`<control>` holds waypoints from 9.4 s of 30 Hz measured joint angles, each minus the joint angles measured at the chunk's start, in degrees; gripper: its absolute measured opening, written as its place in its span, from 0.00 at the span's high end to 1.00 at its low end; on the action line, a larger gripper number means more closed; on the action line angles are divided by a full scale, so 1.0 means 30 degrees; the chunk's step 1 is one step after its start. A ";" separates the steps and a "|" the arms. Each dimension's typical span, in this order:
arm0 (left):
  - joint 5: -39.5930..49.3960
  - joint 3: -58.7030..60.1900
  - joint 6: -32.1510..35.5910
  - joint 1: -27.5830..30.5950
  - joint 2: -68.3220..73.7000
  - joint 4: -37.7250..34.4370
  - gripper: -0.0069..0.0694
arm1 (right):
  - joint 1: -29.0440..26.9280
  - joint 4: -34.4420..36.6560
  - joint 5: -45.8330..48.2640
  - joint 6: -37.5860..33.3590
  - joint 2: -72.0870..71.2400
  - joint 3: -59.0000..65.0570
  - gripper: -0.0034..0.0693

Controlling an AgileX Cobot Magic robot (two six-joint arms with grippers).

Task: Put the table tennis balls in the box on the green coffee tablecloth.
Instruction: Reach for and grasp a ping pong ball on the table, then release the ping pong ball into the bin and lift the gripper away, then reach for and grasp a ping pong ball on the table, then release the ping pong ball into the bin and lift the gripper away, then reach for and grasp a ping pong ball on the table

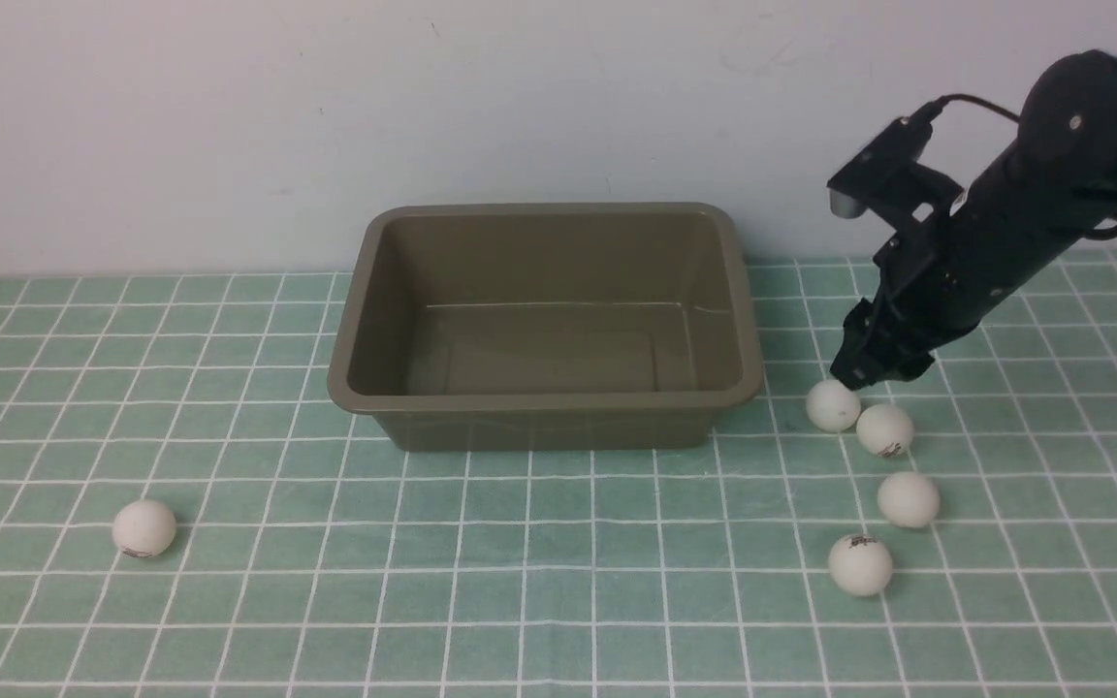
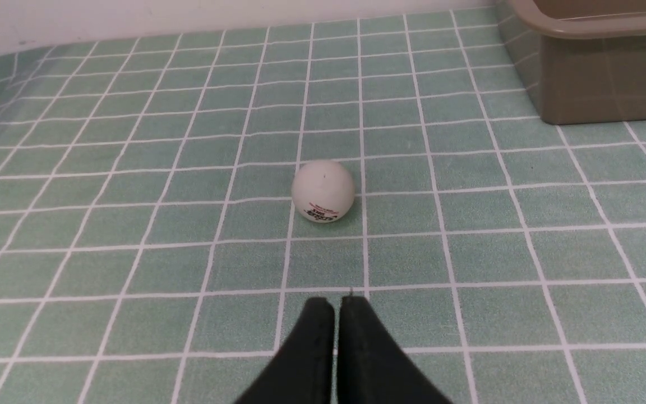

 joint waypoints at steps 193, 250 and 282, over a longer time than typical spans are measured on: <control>-0.0022 0.0000 0.0000 0.0000 0.0000 0.0017 0.91 | 0.0386 -0.2759 0.3178 1.2227 0.1125 -0.4651 0.45; -0.0022 0.0000 0.0000 0.0000 0.0000 0.0016 0.91 | 0.1630 -0.3160 0.6397 1.1695 -0.2573 -1.0112 0.30; -0.0022 0.0000 0.0000 0.0000 0.0000 0.0016 0.91 | -0.1186 0.0410 -0.3695 1.2871 -0.8485 0.8632 0.32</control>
